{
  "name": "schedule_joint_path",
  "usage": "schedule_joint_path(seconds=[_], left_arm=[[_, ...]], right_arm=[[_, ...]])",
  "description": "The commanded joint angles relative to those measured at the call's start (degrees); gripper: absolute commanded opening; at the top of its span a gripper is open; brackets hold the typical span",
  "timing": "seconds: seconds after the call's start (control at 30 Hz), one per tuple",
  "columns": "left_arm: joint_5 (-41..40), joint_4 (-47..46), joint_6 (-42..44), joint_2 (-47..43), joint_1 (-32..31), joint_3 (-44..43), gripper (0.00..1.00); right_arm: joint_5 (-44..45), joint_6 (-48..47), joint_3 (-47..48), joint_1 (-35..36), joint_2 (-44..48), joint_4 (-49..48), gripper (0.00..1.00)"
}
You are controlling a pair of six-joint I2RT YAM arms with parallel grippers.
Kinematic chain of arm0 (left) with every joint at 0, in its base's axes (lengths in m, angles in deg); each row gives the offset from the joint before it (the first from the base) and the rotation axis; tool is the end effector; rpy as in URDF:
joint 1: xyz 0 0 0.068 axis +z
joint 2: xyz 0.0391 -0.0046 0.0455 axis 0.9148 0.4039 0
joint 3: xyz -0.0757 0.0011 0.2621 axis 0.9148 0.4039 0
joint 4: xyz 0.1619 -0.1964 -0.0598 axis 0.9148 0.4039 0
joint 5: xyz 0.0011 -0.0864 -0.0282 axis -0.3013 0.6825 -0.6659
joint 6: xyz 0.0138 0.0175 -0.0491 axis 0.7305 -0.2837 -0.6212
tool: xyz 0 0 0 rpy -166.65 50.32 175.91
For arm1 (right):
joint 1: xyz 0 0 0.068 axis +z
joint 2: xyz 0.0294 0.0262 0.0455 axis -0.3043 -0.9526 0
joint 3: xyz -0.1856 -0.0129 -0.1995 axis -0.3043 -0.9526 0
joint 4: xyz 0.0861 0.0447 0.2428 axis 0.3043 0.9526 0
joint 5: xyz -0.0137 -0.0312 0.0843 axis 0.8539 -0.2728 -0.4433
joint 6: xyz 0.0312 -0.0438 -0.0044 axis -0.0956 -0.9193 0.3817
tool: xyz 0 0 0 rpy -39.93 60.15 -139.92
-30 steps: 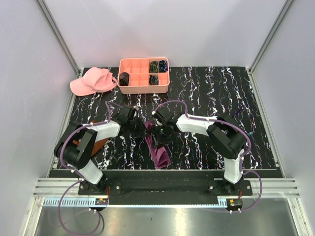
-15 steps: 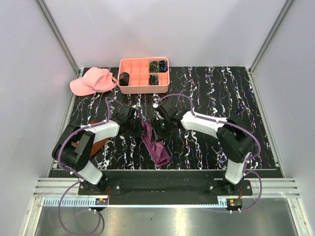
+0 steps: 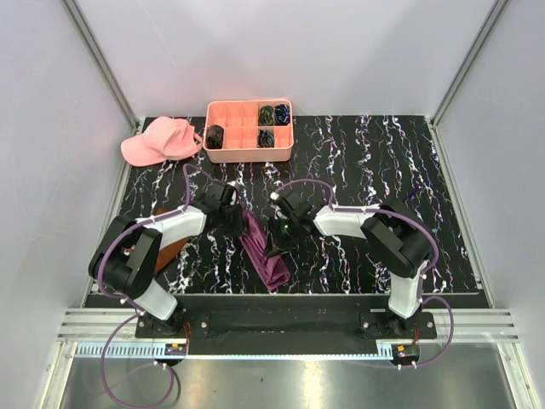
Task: Fold the napkin into a case and place the utensils inside
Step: Smooth out the smaller rectangle-folded napkin at the center of the board, then pick up the smaller rectangle-folded napkin from the center of the board.
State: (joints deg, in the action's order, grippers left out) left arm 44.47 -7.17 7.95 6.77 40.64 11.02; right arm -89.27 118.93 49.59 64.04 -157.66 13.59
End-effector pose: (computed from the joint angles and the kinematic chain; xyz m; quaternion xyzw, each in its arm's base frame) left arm 0.2596 -0.1315 0.1524 -0.0513 0.9580 -0.2129 0.1854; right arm 0.2449 0.2779 0.1332 -0.1317 0.9319 0.3316 0.0649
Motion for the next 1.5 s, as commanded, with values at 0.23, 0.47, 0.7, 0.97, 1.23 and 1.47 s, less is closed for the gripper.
schedule_joint_path(seconds=[0.23, 0.47, 0.7, 0.97, 1.23, 1.47], left_arm=[[-0.49, 2.83, 0.86, -5.26, 0.14, -0.09, 0.0], [-0.31, 2.83, -6.43, -13.07, 2.07, -0.45, 0.17], [-5.39, 10.54, -11.44, -25.73, 9.89, 0.61, 0.24], [-7.07, 21.97, -12.24, -38.31, 18.15, -0.18, 0.25], [-6.64, 26.82, -11.8, -41.91, 19.3, 1.22, 0.22], [-4.7, 26.82, -10.92, -43.41, 19.39, 2.1, 0.18]], right_arm=[[1.35, -2.91, -0.88, 0.43, 6.26, 2.69, 0.46], [6.35, -11.15, 7.64, 1.92, 5.92, 10.87, 0.59], [10.4, -16.71, 14.66, 3.59, 3.38, 16.84, 0.7], [21.37, -17.06, 24.95, 8.69, -4.36, 25.11, 0.72], [30.79, -16.36, 29.18, 13.17, -9.81, 29.86, 0.68], [37.38, -15.04, 35.58, 17.47, -15.08, 35.65, 0.68]])
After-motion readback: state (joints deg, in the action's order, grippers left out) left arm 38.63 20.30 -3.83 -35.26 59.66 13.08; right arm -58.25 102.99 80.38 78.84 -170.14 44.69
